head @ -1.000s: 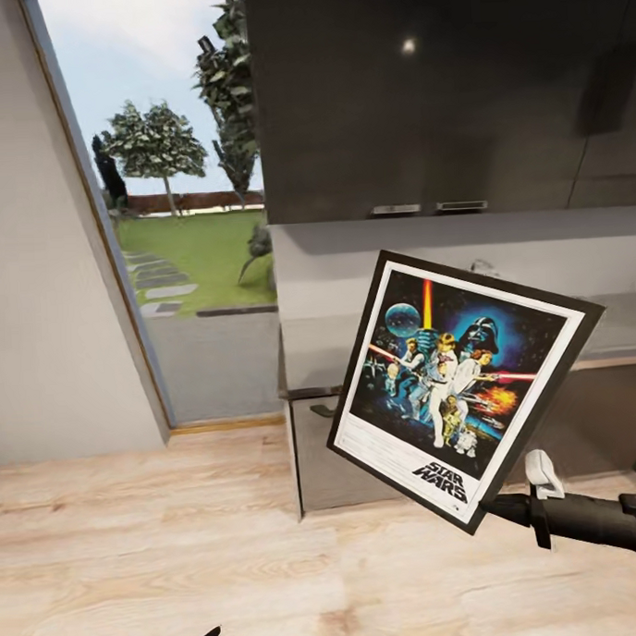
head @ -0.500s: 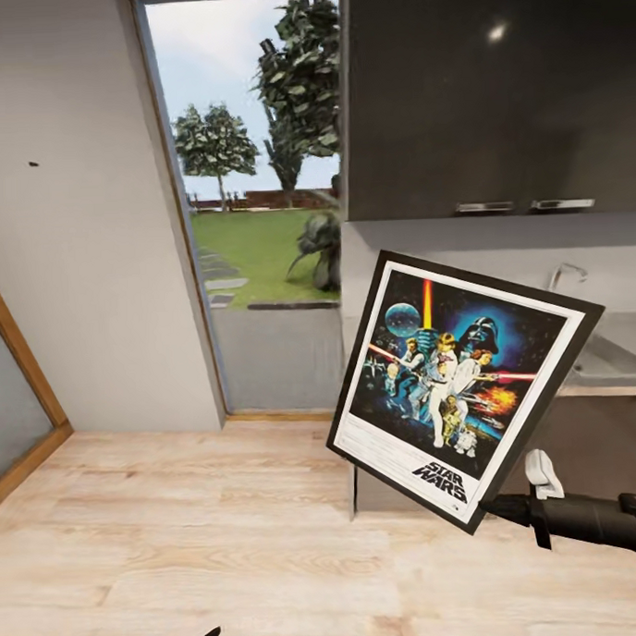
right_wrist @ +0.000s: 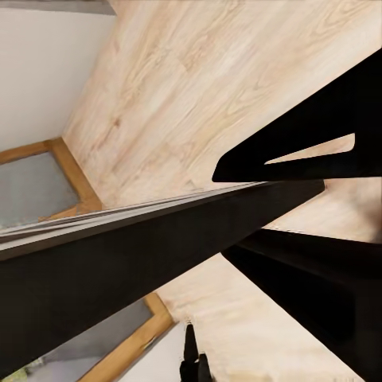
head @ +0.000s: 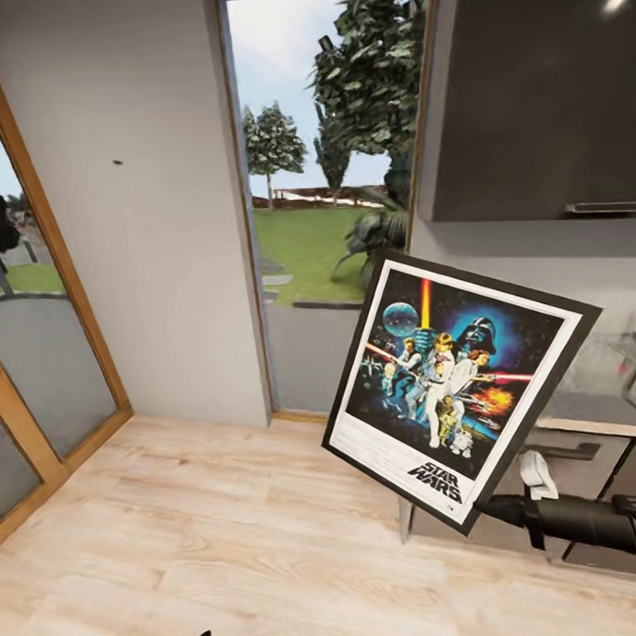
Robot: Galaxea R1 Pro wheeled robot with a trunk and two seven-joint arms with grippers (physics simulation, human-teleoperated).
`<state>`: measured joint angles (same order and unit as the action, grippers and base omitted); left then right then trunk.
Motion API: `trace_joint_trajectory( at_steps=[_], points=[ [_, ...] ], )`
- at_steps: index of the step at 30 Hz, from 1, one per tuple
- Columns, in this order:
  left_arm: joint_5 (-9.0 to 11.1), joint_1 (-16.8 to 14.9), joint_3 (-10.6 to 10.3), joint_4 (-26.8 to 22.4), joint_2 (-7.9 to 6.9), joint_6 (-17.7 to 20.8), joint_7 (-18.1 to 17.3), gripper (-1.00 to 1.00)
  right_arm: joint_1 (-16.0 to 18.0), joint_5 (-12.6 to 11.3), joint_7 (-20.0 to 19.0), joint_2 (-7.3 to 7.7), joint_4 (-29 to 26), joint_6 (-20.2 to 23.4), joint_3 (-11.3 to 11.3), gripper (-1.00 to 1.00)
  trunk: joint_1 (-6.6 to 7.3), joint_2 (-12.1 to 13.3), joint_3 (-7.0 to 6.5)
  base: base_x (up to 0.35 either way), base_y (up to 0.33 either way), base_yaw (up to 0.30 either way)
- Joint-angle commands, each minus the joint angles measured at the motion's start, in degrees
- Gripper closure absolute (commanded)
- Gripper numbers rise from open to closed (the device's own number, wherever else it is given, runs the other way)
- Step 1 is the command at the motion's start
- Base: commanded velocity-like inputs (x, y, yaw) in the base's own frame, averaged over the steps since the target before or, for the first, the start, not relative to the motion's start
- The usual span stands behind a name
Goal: Pick up the poster from the kitchen countertop and hang it on one of the wall nails in the kitchen.
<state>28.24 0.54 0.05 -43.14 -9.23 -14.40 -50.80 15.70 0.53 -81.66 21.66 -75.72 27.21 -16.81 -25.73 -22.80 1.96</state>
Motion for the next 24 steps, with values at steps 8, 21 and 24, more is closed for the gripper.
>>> trace_joint_trajectory(
  at_steps=[8,21,24],
  points=[
    [0.24,-0.02,0.03,0.22,-0.04,-0.11,-0.19,-1.0,0.04,0.0,-0.34,-0.04,-0.04,0.77,0.02,1.0,-0.06,-0.11,0.12,0.185,0.254,0.291],
    [0.24,-0.02,0.03,0.25,-0.04,-0.11,-0.26,-1.0,0.04,0.02,-0.31,-0.04,-0.04,0.75,0.58,1.0,-0.06,-0.11,0.15,0.168,0.265,0.151],
    [0.24,-0.02,0.03,0.25,-0.02,-0.11,-0.26,-1.0,0.06,0.04,-0.3,-0.04,-0.04,0.74,0.73,1.0,-0.06,-0.11,0.15,0.163,0.268,0.023]
  ],
)
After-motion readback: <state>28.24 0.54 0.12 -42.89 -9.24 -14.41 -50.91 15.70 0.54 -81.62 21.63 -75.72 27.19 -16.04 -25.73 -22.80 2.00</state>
